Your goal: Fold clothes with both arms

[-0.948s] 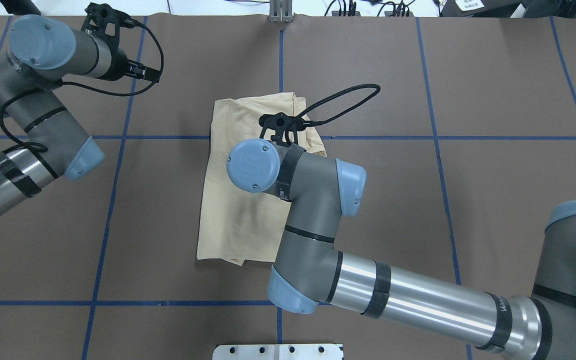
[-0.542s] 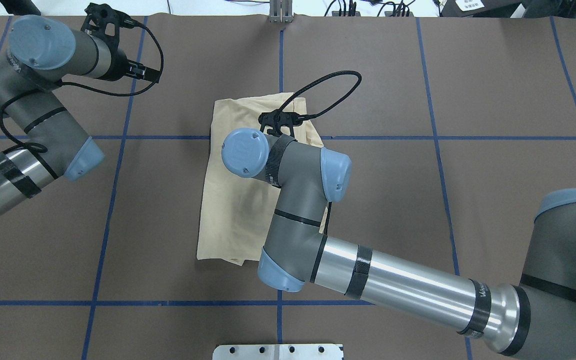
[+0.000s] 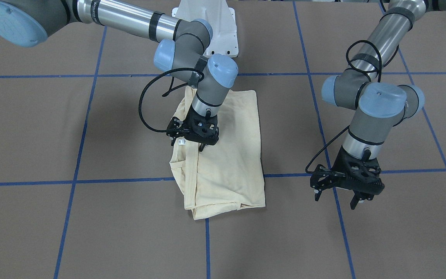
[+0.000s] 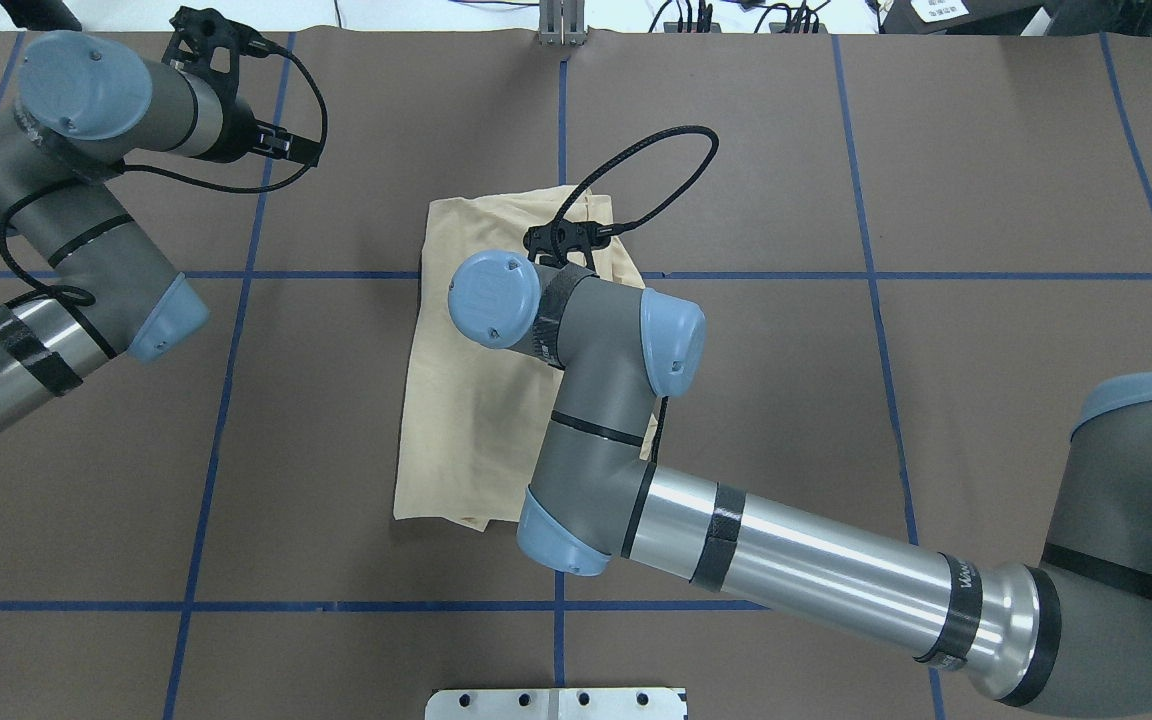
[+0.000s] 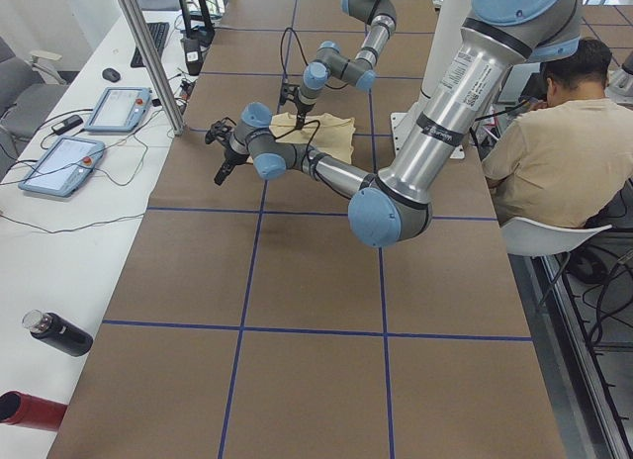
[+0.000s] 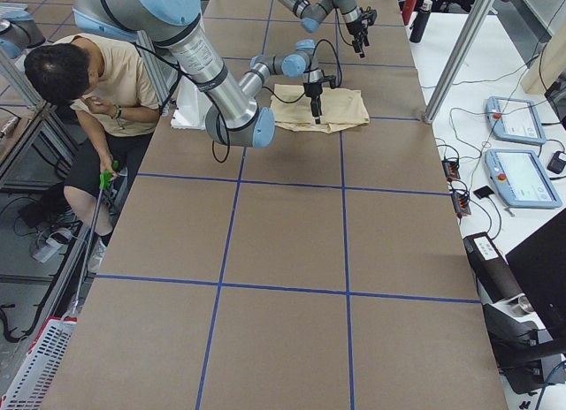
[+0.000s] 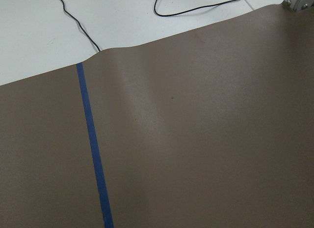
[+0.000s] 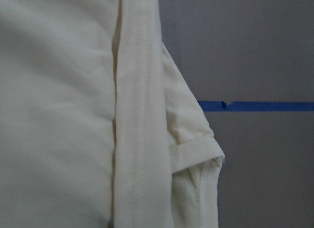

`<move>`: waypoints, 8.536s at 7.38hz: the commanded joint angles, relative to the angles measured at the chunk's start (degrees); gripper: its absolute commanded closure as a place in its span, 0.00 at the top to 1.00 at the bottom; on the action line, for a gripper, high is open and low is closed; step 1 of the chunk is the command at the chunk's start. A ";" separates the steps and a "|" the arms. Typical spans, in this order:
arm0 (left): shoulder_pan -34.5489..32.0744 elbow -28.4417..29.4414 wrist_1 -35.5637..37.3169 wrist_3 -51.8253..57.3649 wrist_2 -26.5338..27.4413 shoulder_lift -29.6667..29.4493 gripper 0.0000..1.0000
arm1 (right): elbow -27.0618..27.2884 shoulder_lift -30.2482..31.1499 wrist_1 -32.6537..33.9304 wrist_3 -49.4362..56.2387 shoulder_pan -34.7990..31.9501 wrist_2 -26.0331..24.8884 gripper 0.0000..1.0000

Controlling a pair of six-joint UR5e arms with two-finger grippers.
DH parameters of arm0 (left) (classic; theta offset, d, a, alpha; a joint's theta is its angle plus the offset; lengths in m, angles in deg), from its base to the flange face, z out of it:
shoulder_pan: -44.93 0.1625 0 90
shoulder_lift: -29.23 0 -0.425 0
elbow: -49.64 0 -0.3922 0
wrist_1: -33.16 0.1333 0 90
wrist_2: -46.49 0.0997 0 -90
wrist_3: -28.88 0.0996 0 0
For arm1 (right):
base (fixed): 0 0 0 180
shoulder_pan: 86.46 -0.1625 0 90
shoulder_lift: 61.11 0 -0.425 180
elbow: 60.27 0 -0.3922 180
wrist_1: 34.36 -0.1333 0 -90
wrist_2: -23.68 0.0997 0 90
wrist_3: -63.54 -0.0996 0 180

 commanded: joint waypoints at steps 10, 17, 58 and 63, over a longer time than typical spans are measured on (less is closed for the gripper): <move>0.03 -0.16 0.00 0.07 -0.09 0.00 1.00 | 28.19 13.13 11.37 9.04 -4.10 3.82 1.00; 18.52 -32.57 0.79 -27.39 0.04 20.99 1.00 | 40.72 30.97 -17.53 -5.03 3.71 -0.26 1.00; 36.07 -29.08 3.08 -42.21 8.96 17.14 0.00 | 24.19 20.69 -16.76 -32.12 14.01 -9.34 0.89; 36.16 -29.08 3.08 -42.21 8.96 17.23 0.00 | 24.19 20.69 -16.67 -32.12 14.19 -9.43 0.00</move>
